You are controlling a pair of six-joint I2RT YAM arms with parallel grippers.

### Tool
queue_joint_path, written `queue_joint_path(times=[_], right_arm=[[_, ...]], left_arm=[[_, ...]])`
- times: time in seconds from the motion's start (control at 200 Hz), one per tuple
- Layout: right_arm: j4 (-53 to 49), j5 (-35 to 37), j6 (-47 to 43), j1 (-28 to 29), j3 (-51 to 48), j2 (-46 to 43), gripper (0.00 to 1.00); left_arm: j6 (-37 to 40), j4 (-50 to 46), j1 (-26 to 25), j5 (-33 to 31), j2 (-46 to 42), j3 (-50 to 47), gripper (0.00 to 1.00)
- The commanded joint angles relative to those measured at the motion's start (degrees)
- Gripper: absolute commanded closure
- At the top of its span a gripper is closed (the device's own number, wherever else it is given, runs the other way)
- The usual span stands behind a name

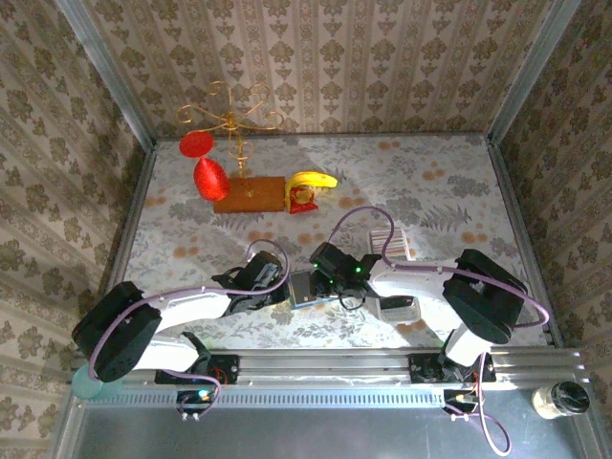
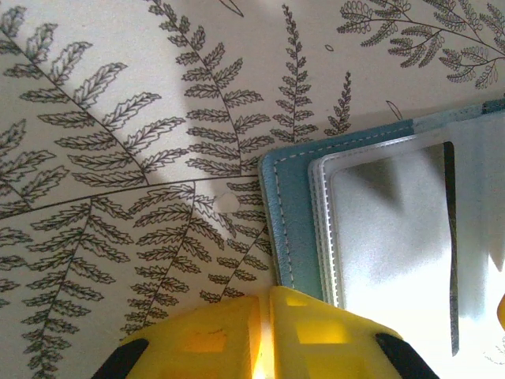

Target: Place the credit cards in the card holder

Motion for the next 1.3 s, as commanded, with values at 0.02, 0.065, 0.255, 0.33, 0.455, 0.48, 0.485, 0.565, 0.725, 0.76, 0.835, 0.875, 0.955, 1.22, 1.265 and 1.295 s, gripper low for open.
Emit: queue_joint_path(times=[0.02,0.065,0.255,0.33,0.455,0.48,0.485,0.565,0.725,0.76,0.835,0.875,0.955,1.22,1.265,1.295], right_arm=[[3.60,-1.74,2.23,0.36,-1.18,-0.22,0.62],[3.46,-1.72,2.38,0.36,-1.09,-0.25,0.62],[-4.58,4.03,1.10,0.77,0.16,-2.40,0.58],[-8.24,6.76,0.02,0.92,0.67,-2.97,0.58],[-11.27,8.64,-1.26,0.97,1.24,-2.58,0.58],[-11.69,8.91,-1.35,0.97,1.45,-2.34,0.58],[-11.79,8.94,-1.44,0.97,1.50,-2.36,0.58],[-12.13,8.79,-1.83,1.06,1.98,-1.55,0.58],[-13.34,8.58,-2.35,1.74,3.47,1.52,0.57],[-13.09,8.37,-2.39,1.85,3.64,2.03,0.57],[-11.72,7.19,-2.07,2.02,3.74,2.93,0.57],[-10.97,6.58,-1.83,2.03,3.74,3.37,0.57],[-9.77,5.66,-1.20,2.03,3.92,4.08,0.57],[-0.51,1.47,1.58,2.03,1.98,3.93,0.57],[0.53,0.95,1.92,2.04,1.82,3.87,0.58],[1.16,0.65,2.26,2.03,1.65,3.78,0.58]], left_arm=[[0.15,4.32,-0.88,0.22,5.75,-1.54,0.87],[0.03,4.41,-0.79,0.09,5.66,-1.82,0.87],[0.42,3.58,-0.53,-0.30,4.44,-2.43,0.88],[0.56,3.27,-0.51,-0.22,4.09,-2.56,0.88],[0.71,3.25,-0.62,-0.22,3.90,-2.65,0.87],[0.78,3.22,-0.62,-0.29,3.82,-2.65,0.88],[0.76,3.23,-0.66,-0.30,3.82,-2.65,0.87],[0.74,3.33,-0.70,-0.30,3.99,-2.65,0.87],[0.73,3.85,-1.01,0.04,4.60,-2.47,0.88],[0.65,4.09,-1.09,0.05,4.70,-2.47,0.88],[0.56,4.38,-1.29,0.07,4.94,-2.47,0.88],[0.51,4.62,-1.39,0.05,5.18,-2.39,0.89],[0.47,4.83,-1.56,0.22,5.58,-2.25,0.89],[0.12,6.11,-1.80,0.88,6.88,-2.39,0.91],[-0.12,6.34,-1.86,0.75,7.05,-2.55,0.91],[-0.29,6.63,-1.93,0.84,7.15,-2.69,0.91]])
